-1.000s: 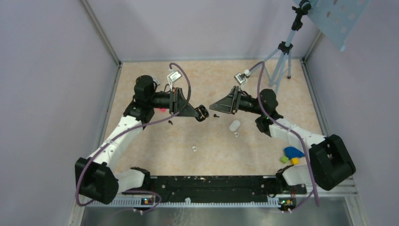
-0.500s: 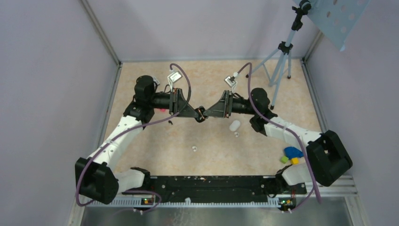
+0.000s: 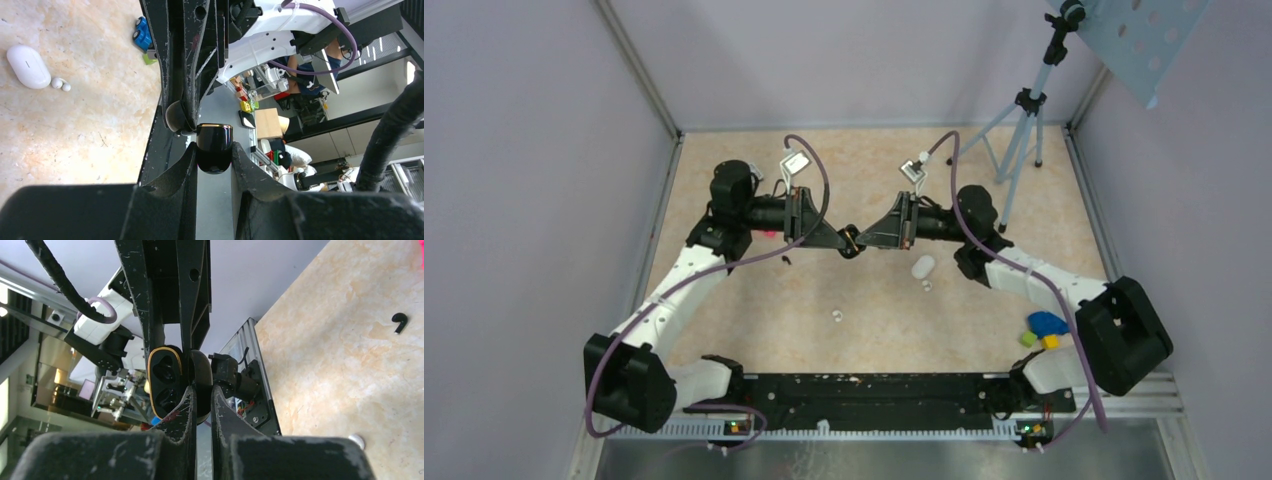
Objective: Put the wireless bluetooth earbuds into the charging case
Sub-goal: Pass from the left arm to the right
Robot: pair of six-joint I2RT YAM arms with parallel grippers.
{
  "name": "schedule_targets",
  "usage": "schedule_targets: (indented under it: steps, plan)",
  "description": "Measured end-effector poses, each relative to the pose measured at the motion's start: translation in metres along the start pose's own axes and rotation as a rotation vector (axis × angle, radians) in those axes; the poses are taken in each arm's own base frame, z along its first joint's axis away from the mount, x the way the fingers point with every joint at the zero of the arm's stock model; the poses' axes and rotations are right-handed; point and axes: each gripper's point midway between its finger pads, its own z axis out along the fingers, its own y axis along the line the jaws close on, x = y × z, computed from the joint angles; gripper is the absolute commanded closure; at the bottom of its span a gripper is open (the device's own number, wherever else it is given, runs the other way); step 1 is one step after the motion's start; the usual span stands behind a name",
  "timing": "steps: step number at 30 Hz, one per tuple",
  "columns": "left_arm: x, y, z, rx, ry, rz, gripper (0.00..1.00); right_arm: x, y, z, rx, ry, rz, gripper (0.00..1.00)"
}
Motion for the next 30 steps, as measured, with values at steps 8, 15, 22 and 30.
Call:
schedule_targets:
  steps: [8,15,22,30]
  plan:
    - [-0.001,0.005,0.000,-0.012,-0.005,0.012,0.24,-0.005,-0.005,0.000,0.086,0.025,-0.064,1.00]
    - [-0.009,0.007,-0.002,-0.041,0.008,0.000,0.02,-0.013,-0.020,-0.004,0.248,0.082,-0.165,1.00]
    - [-0.017,0.008,-0.007,-0.086,-0.009,0.031,0.01,-0.026,-0.021,-0.019,0.392,0.168,-0.345,1.00]
    - [-0.037,0.016,-0.008,-0.175,-0.028,0.064,0.01,-0.017,-0.022,-0.031,0.518,0.307,-0.552,1.00]
